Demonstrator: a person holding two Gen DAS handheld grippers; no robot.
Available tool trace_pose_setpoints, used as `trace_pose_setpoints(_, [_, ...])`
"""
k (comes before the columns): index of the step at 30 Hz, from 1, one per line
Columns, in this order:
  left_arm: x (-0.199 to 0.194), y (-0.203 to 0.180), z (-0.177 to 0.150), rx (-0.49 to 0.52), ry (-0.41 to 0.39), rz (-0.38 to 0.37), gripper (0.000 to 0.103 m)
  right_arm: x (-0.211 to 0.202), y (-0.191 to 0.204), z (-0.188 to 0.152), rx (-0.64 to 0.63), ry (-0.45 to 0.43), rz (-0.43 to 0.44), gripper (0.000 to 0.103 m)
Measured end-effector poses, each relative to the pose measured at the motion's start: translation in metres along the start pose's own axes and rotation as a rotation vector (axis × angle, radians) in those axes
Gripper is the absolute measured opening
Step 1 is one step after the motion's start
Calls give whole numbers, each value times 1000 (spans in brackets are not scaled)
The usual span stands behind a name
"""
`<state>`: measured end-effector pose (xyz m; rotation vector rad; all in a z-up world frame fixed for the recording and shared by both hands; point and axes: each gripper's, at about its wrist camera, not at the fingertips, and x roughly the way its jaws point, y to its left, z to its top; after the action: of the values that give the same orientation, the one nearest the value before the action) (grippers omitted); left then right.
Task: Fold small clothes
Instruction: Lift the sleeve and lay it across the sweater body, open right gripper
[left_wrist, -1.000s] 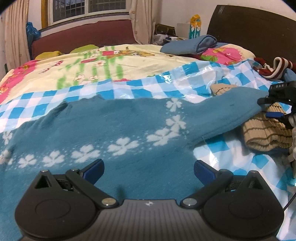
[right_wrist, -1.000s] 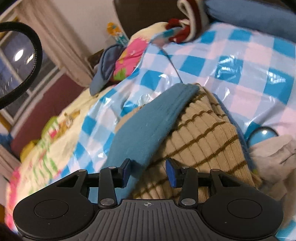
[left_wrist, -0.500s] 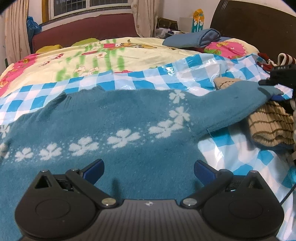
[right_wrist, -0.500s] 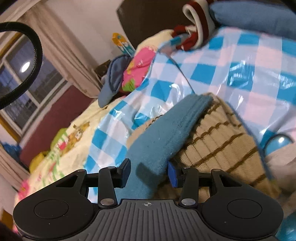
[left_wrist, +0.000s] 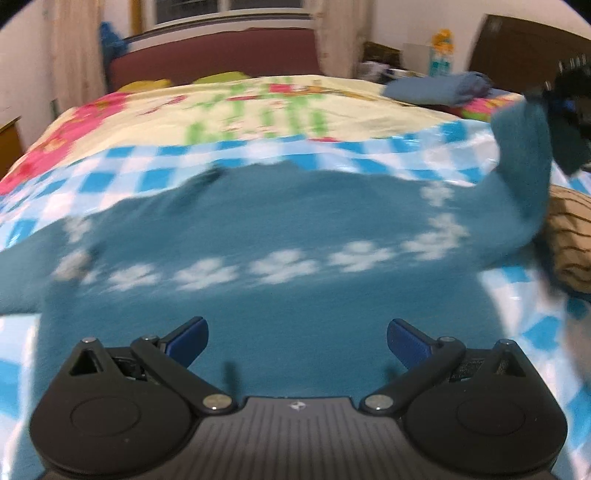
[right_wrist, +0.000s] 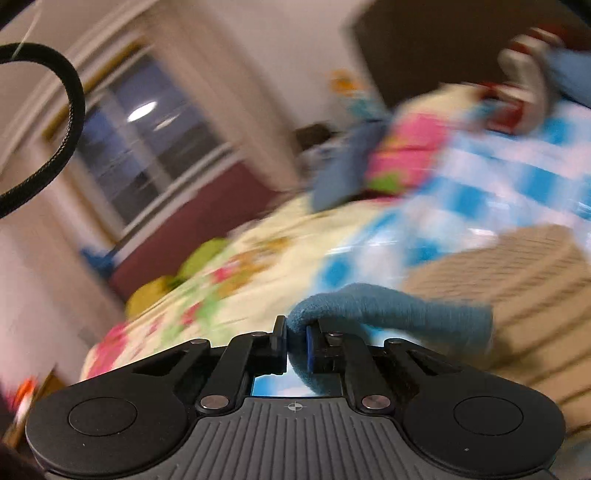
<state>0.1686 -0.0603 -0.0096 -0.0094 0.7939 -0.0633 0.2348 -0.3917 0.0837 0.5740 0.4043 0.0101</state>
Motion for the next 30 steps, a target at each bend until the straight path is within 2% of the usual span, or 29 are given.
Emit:
trace_pose_setpoints(3, [-4, 37, -8, -61, 0, 44, 103, 16, 73, -31, -184, 70, 115, 10])
trace_pose_setpoints(7, [-13, 86, -24, -125, 3, 106, 103, 38, 165, -115, -520, 191, 236, 10])
trace_pose_setpoints(10, [-24, 115, -36, -134, -3, 158, 103, 57, 203, -184, -737, 302, 300, 10])
trace_pose_setpoints(12, [-29, 130, -43, -157, -1, 168, 103, 68, 214, -225, -821, 389, 302, 11])
trace_pose_setpoints(14, [-32, 145, -49, -195, -2, 174, 103, 75, 217, -251, -896, 437, 278, 14])
trace_pose_setpoints(17, [-34, 158, -55, -248, 1, 147, 103, 69, 221, -265, -948, 440, 265, 17])
trace_pose_setpoints(24, [-36, 155, -51, -231, -14, 109, 103, 77, 237, -271, -999, 416, 223, 21])
trace_pose_setpoints(27, [-36, 157, -50, -240, -14, 96, 103, 86, 243, -277, -1006, 418, 220, 18])
trace_pose_setpoints(30, [-39, 160, -50, -250, -24, 83, 103, 95, 244, -269, -907, 448, 195, 13])
